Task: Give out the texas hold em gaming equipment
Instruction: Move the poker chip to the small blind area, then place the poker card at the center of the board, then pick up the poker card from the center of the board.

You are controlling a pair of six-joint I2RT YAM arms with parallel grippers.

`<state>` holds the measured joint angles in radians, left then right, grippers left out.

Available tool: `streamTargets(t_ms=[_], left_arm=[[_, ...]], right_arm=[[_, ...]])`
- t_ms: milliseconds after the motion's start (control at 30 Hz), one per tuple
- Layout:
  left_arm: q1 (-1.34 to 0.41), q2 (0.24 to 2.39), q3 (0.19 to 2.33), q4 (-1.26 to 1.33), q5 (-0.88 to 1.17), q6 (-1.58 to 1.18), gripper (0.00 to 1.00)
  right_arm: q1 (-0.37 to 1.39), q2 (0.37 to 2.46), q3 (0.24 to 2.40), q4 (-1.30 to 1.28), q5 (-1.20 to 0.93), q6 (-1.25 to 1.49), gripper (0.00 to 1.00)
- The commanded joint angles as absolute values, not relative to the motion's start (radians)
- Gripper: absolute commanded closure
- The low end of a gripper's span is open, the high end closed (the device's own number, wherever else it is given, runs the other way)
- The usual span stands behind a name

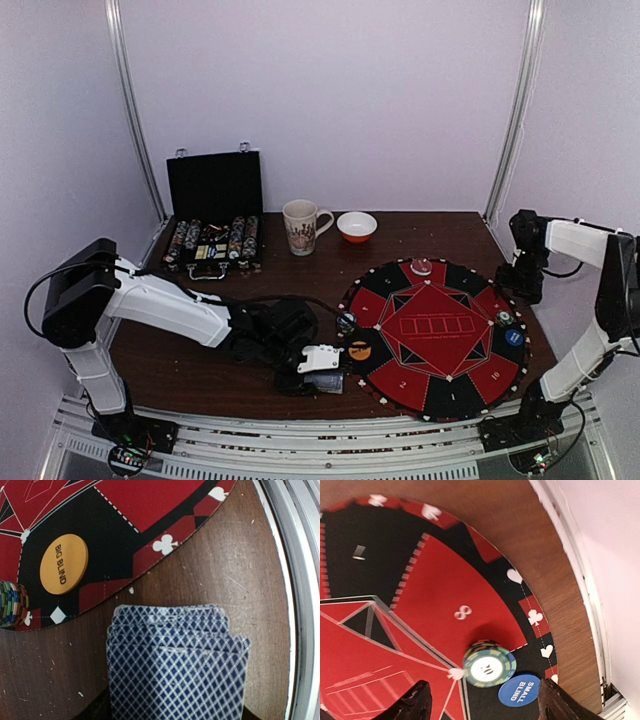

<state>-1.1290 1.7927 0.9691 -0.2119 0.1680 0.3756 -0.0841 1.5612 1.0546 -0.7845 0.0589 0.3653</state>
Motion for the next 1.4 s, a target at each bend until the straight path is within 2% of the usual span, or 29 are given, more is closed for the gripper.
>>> streamTargets(t_ms=[0,100,267,400,500,667,867,1033,1133,1367], left_arm=[[-1.121,1.824,0.961,-0.239,0.194,0.364,0.32],[-1.121,1.827,0.966,-0.239,0.194,0.365,0.26],[-1.121,1.817,0.982,-0.246,0.239,0.400,0.08],[-1.104,1.836,0.975,-0.231,0.273,0.421,0.06],[-1.079,1.861,1.004,-0.248,0.301,0.426,0.11],[-1.078,1.903,1.038,-0.286,0.369,0.436,0.27],[-1.087,1.917,1.022,-0.289,0.316,0.431,0.39],[-1.088,1.847,1.017,-0.266,0.256,0.408,0.45],[-1.088,1.802,1.016,-0.266,0.209,0.404,0.45],[-1.088,1.709,1.051,-0.352,0.152,0.424,0.45]], right_arm=[[-0.031,1.447,1.098,-0.838,0.039,0.357,0.25],[0.018,1.420,1.101,-0.868,0.034,0.361,0.25],[0.116,1.387,1.089,-0.880,0.028,0.387,0.24],[0.172,1.369,1.095,-0.880,0.020,0.408,0.24],[0.213,1.363,1.110,-0.892,0.017,0.419,0.24],[0.266,1.353,1.118,-0.901,0.024,0.436,0.24],[0.300,1.334,1.112,-0.899,0.018,0.455,0.25],[0.342,1.306,1.110,-0.859,-0.076,0.476,0.24],[0.390,1.272,1.084,-0.767,-0.182,0.506,0.24],[0.531,1.244,0.934,-0.361,-0.481,0.667,0.25]])
